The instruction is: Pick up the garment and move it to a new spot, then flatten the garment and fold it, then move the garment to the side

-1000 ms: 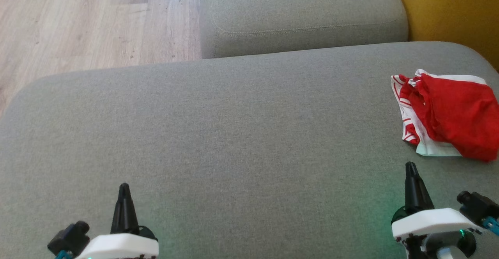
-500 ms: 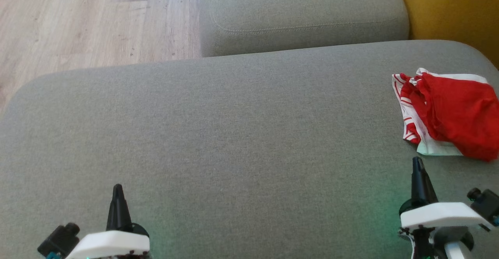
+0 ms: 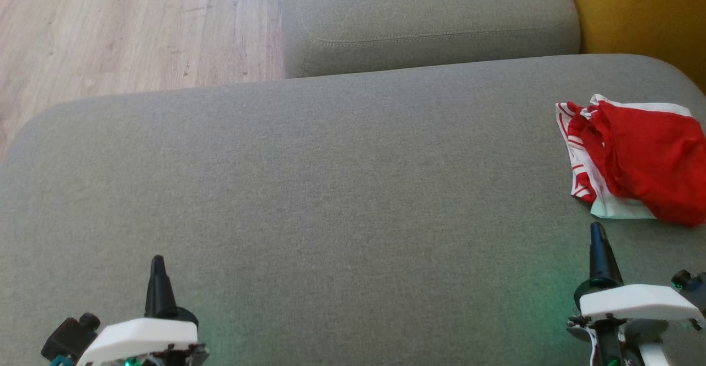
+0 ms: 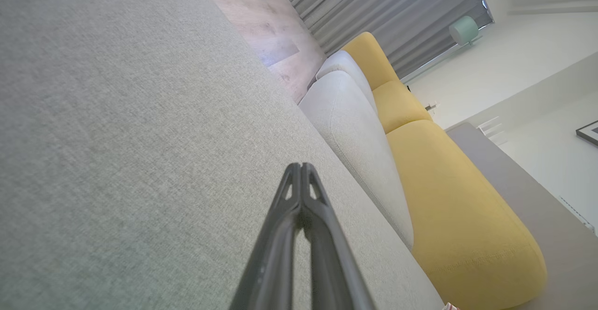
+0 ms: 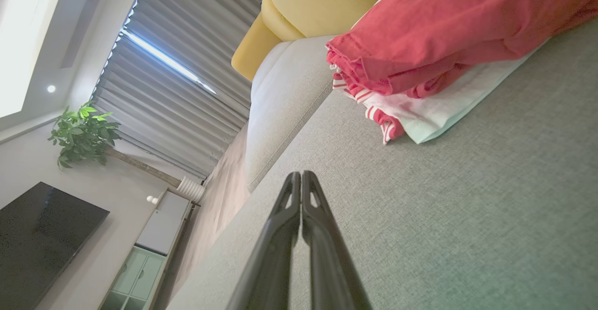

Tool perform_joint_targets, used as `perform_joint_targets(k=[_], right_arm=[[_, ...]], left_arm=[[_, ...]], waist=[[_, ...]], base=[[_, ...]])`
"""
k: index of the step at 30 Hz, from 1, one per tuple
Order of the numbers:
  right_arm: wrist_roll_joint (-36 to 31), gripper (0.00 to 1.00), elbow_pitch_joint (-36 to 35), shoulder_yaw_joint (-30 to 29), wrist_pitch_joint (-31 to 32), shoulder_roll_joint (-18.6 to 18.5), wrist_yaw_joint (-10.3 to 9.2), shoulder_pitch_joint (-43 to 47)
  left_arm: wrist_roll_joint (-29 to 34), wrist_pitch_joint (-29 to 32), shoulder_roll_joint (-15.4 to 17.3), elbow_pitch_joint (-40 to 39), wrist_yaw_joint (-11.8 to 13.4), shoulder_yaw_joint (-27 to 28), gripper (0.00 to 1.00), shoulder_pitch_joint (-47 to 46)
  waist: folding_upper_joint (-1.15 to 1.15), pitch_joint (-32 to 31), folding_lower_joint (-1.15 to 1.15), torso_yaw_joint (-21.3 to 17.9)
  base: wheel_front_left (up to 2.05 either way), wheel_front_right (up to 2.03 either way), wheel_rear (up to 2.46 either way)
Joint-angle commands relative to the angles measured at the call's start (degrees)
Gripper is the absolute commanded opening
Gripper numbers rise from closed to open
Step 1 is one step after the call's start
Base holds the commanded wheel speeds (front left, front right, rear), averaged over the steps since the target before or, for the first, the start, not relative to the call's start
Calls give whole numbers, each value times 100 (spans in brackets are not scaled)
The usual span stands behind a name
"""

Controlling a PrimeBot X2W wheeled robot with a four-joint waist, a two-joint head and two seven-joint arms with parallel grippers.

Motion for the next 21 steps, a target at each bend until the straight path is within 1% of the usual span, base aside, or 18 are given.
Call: perform_joint_targets(k=[1, 21], right_arm=[[167, 0, -228, 18, 44, -19, -3, -338], [1427, 0, -323, -118, 373, -23, -4, -409]], left_arm=[[-137, 47, 21, -208, -43, 156, 0, -303], [-1229, 384, 28, -257, -107, 377, 0, -409]], waist=[[0, 4, 0, 1], [0, 60, 0, 6]], base=[[0, 0, 0], [0, 0, 0]])
